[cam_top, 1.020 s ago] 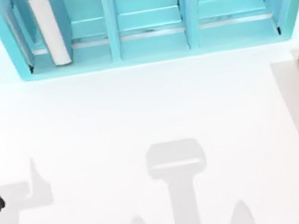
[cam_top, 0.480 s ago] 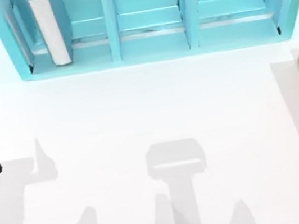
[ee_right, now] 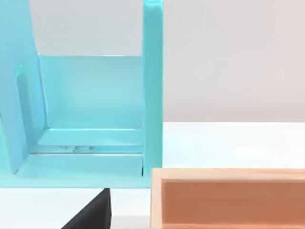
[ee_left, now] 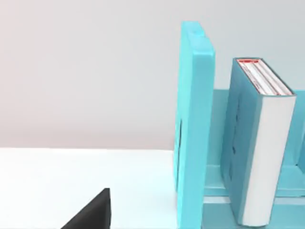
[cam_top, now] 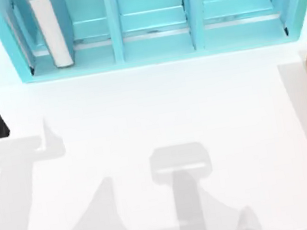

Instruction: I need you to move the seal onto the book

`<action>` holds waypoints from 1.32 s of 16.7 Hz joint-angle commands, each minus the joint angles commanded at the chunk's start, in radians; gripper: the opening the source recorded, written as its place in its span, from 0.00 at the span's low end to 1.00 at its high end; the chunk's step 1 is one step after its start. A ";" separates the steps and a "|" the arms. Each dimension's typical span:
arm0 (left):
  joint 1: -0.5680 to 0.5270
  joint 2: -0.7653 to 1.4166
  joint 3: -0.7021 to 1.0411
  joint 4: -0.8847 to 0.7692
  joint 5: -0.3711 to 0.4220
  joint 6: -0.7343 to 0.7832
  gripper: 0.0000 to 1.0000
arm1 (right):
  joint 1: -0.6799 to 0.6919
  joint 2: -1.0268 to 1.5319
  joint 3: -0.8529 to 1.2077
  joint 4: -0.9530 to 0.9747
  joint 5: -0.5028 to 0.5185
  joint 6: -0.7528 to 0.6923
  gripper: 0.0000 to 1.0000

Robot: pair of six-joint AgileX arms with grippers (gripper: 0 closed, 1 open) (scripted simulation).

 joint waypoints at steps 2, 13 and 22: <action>-0.014 0.091 0.034 0.057 -0.011 0.000 1.00 | 0.000 0.000 0.000 0.000 0.000 0.000 1.00; -0.089 0.598 0.214 0.365 -0.074 0.005 1.00 | 0.000 0.000 0.000 0.000 0.000 0.000 1.00; -0.156 1.016 0.359 0.614 -0.121 0.003 1.00 | 0.000 0.000 0.000 0.000 0.000 0.000 1.00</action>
